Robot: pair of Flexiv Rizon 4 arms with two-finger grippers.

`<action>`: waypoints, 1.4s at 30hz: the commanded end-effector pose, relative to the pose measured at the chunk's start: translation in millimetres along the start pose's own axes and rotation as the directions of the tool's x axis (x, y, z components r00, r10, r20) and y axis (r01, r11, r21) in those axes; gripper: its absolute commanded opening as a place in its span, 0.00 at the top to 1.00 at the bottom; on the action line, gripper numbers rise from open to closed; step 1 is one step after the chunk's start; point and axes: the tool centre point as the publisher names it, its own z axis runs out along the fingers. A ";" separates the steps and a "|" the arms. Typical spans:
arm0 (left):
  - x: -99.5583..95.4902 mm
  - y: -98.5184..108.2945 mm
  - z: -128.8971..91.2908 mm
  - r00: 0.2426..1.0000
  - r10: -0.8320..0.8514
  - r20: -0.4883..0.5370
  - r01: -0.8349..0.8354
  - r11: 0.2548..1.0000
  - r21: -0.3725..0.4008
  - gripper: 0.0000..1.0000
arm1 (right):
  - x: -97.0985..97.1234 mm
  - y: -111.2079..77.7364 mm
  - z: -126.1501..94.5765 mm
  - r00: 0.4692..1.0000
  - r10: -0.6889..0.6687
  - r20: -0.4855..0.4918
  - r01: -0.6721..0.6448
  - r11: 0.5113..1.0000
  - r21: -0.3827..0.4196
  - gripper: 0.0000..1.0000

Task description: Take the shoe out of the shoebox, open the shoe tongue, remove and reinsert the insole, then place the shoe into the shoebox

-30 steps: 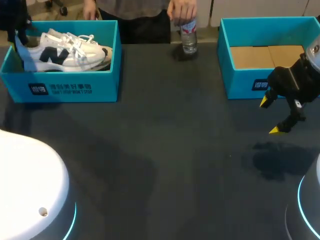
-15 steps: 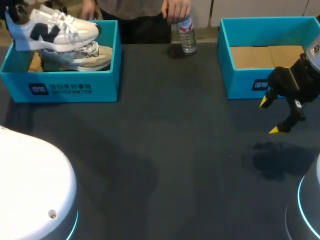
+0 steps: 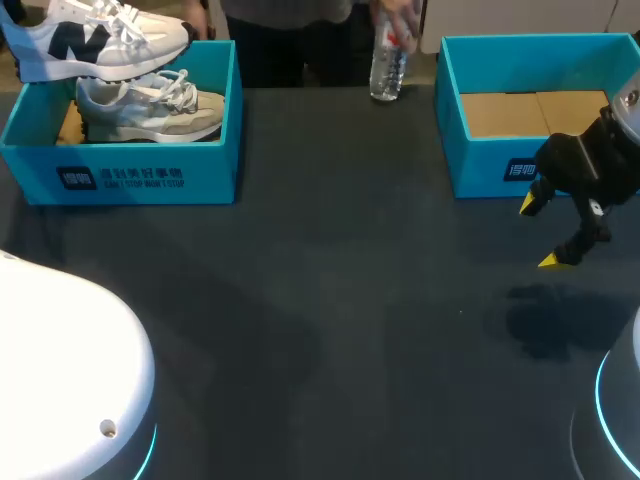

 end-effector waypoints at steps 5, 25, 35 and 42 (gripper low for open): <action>0.3 -2.0 -1.4 1.000 0.001 0.000 -0.001 1.000 -0.004 1.00 | 0.0 0.3 1.3 1.000 0.001 0.001 -0.001 1.000 0.002 0.00; -14.1 -16.2 -7.7 0.999 -0.038 0.031 0.038 0.999 -0.009 1.00 | 0.0 0.3 1.3 1.000 0.001 0.001 -0.001 1.000 0.002 0.00; -56.4 -54.5 -16.6 0.992 -0.111 0.063 0.111 0.994 -0.003 1.00 | 0.0 0.3 1.3 1.000 0.001 0.001 -0.001 1.000 0.002 0.00; -85.9 -77.0 -24.1 0.987 -0.151 0.061 0.152 0.988 -0.003 1.00 | 0.0 0.3 1.3 1.000 0.001 0.001 -0.001 1.000 0.002 0.00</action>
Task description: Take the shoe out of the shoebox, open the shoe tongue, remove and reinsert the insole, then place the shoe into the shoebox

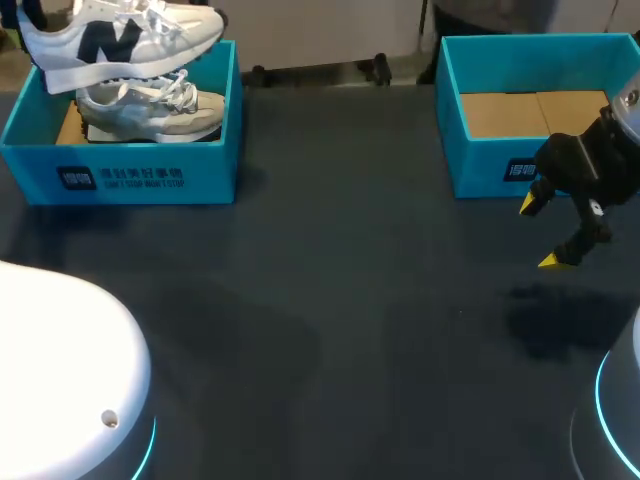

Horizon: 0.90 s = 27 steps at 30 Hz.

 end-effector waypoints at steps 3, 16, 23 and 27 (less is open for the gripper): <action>-25.0 -37.9 -0.8 0.999 -0.035 -0.018 0.033 0.994 -0.102 1.00 | 0.0 0.3 1.3 1.000 0.001 0.001 -0.001 1.000 0.003 0.00; -80.0 -98.4 20.3 0.997 -0.069 -0.027 0.062 0.980 -0.190 1.00 | 0.0 0.3 1.3 1.000 0.001 0.001 -0.001 1.000 0.003 0.00; -113.7 -130.7 27.7 0.998 -0.042 -0.045 0.033 0.982 -0.185 1.00 | 0.0 0.3 1.3 1.000 0.001 0.001 -0.001 1.000 0.003 0.00; -134.5 -148.6 33.6 0.998 -0.029 -0.048 0.021 0.985 -0.170 1.00 | 0.0 0.3 1.3 1.000 0.001 0.001 -0.001 1.000 0.003 0.00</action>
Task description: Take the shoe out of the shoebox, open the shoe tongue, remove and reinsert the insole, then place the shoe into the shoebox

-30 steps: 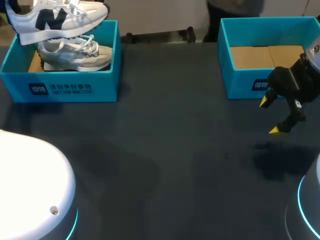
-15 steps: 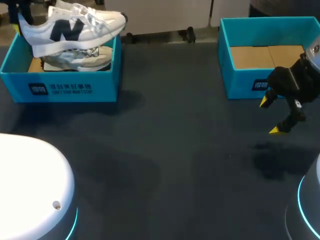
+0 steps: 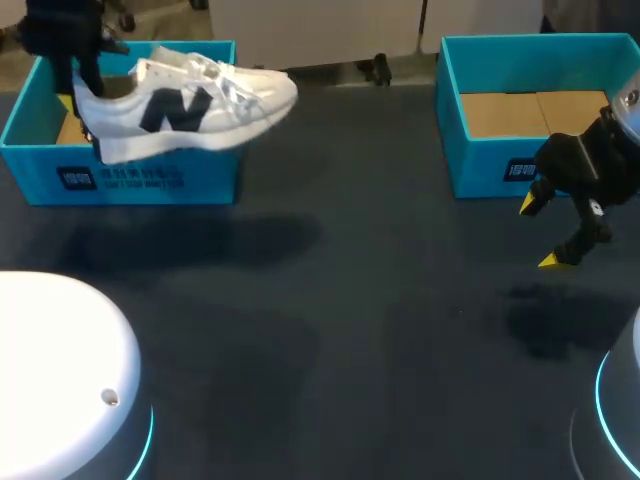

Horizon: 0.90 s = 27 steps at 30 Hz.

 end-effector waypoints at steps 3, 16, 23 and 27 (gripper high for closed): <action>-28.1 -29.2 8.6 1.000 0.010 -0.014 -0.013 0.983 -0.183 1.00 | 0.0 0.3 1.3 1.000 0.001 0.001 -0.001 1.000 0.002 0.00; -89.7 -71.0 50.5 0.998 0.034 -0.049 -0.042 0.987 -0.158 1.00 | 0.0 0.3 1.3 1.000 0.001 0.001 -0.001 1.000 0.002 0.00; -117.9 -83.9 73.6 0.997 0.056 -0.058 -0.064 0.988 -0.142 1.00 | 0.0 0.3 1.3 1.000 0.001 0.001 -0.001 1.000 0.002 0.00; -135.2 -92.7 80.3 0.996 0.065 -0.054 -0.072 0.986 -0.148 1.00 | 0.0 0.3 1.3 1.000 0.001 0.001 -0.001 1.000 0.002 0.00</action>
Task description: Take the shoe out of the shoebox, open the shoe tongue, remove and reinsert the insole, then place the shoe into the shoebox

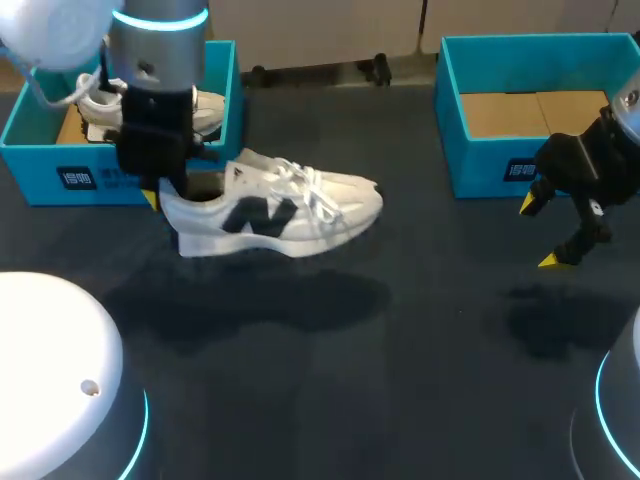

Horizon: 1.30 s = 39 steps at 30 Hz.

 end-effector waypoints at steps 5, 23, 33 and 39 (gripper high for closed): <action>-40.8 -19.4 9.7 1.000 0.019 0.004 -0.018 0.998 -0.055 1.00 | 0.0 0.3 1.3 1.000 0.001 0.001 -0.001 1.000 0.002 0.00; -121.1 -23.3 19.8 0.999 0.031 0.014 -0.030 0.995 -0.091 1.00 | 0.0 0.3 1.3 1.000 0.001 0.001 -0.001 1.000 0.002 0.00; -146.7 -14.9 66.3 1.000 -0.018 0.002 0.018 0.997 -0.076 1.00 | 0.0 0.3 1.3 1.000 0.001 0.001 -0.001 1.000 0.002 0.00; -155.7 -6.4 95.4 0.998 -0.060 -0.009 0.059 0.996 -0.062 1.00 | 0.0 0.3 1.3 1.000 0.001 0.001 -0.001 1.000 0.002 0.00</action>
